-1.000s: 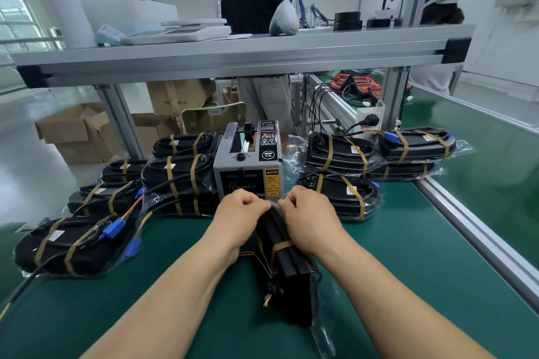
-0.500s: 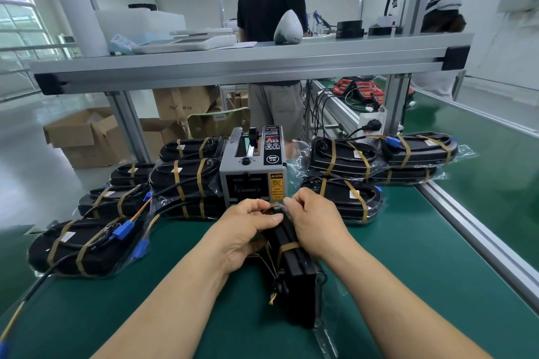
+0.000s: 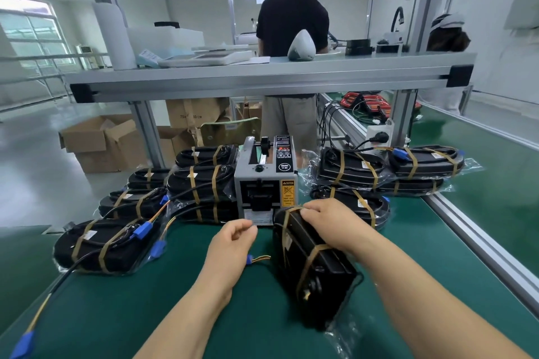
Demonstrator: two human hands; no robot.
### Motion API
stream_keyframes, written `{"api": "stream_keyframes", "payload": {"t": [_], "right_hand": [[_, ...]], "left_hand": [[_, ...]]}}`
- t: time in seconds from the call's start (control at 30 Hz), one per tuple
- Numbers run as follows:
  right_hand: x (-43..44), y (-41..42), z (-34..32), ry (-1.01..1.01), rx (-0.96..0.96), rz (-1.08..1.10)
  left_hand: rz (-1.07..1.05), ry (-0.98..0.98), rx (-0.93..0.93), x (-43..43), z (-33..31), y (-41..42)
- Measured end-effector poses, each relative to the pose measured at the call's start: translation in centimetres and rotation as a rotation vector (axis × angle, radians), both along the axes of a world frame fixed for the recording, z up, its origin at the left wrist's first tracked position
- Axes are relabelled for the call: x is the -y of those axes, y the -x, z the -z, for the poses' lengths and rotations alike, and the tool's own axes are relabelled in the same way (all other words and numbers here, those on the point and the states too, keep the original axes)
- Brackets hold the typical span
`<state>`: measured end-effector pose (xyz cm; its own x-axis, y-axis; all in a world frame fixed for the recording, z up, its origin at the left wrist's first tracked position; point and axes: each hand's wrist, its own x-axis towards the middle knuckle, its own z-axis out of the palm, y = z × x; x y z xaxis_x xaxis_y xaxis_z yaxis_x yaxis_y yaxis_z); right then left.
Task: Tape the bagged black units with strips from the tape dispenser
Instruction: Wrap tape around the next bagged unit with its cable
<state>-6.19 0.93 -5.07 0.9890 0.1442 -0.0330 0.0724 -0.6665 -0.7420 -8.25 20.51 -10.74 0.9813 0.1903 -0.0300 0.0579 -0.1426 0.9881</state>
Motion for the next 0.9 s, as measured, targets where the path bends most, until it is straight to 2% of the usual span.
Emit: {"api": "stream_keyframes", "payload": {"t": [0.2, 0.33, 0.4, 0.5, 0.57, 0.7, 0.8, 0.9], "right_hand": [[2.3, 2.3, 0.7, -0.305, -0.025, -0.224], [1.7, 3.1, 0.6, -0.29, 0.002, -0.321], [0.9, 3.4, -0.1, -0.266, 0.033, -0.361], [-0.8, 3.5, -1.4, -0.24, 0.055, -0.349], [-1.6, 3.1, -1.6, -0.31, -0.004, -0.311], [-3.0, 2.2, -1.1, -0.688, -0.312, -0.18], [-6.1, 2.3, -0.2, -0.867, -0.43, -0.227], [-11.6, 2.5, -0.1, -0.818, -0.432, -0.307]], "left_hand": [[0.139, -0.055, -0.047, -2.1, 0.4, 2.1], [0.46, 0.104, -0.085, -2.8, -0.1, 3.8], [0.49, 0.189, -0.032, -3.0, -0.7, 4.5], [0.368, 0.253, 0.029, -3.5, -1.4, 5.1], [0.277, 0.285, 0.027, -4.4, -1.7, 5.1], [0.067, 0.445, 0.017, -8.4, -3.3, 4.7], [-0.093, 0.599, 0.011, -11.8, -4.5, 3.7], [-0.224, 0.682, 0.015, -15.1, -5.5, 2.2]]}}
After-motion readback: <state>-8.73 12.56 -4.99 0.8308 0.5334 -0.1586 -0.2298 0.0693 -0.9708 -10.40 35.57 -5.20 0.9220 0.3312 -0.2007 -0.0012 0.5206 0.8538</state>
